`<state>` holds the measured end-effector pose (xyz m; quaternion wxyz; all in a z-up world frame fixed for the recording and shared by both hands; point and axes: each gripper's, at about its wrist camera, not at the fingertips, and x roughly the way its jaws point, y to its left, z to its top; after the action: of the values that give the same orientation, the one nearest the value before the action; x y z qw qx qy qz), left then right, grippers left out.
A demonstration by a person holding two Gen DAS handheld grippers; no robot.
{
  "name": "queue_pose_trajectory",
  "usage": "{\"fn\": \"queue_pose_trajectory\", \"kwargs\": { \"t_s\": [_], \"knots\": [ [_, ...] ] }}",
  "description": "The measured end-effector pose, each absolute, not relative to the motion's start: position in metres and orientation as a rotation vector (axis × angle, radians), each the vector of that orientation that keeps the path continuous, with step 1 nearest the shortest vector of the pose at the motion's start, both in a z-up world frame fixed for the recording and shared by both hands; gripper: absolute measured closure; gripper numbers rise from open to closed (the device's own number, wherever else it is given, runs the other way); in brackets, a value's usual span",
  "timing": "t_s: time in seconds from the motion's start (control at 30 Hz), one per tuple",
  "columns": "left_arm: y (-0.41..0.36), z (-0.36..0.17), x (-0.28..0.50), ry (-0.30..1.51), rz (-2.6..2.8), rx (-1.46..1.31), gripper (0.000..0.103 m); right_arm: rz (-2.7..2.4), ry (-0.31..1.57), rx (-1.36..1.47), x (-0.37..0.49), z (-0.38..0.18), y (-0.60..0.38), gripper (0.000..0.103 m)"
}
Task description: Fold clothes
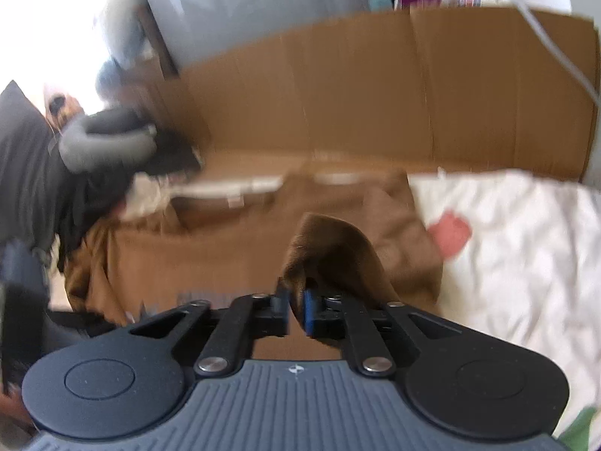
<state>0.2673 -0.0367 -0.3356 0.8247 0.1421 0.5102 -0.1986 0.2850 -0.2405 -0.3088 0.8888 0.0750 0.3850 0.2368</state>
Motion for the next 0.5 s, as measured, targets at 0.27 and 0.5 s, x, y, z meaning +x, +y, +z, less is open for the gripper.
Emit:
{"fn": "queue_pose_trajectory", "kwargs": {
  "t_s": [0.27,0.5],
  "knots": [
    [-0.055,-0.34,0.306,1.065,-0.381,0.208,0.02,0.444,0.83,0.301,0.265,-0.313,-0.291,0.049],
    [-0.044,-0.34,0.306,1.066,-0.378,0.181,0.02,0.358,0.858,0.473,0.272,-0.321,-0.331,0.049]
  ]
}}
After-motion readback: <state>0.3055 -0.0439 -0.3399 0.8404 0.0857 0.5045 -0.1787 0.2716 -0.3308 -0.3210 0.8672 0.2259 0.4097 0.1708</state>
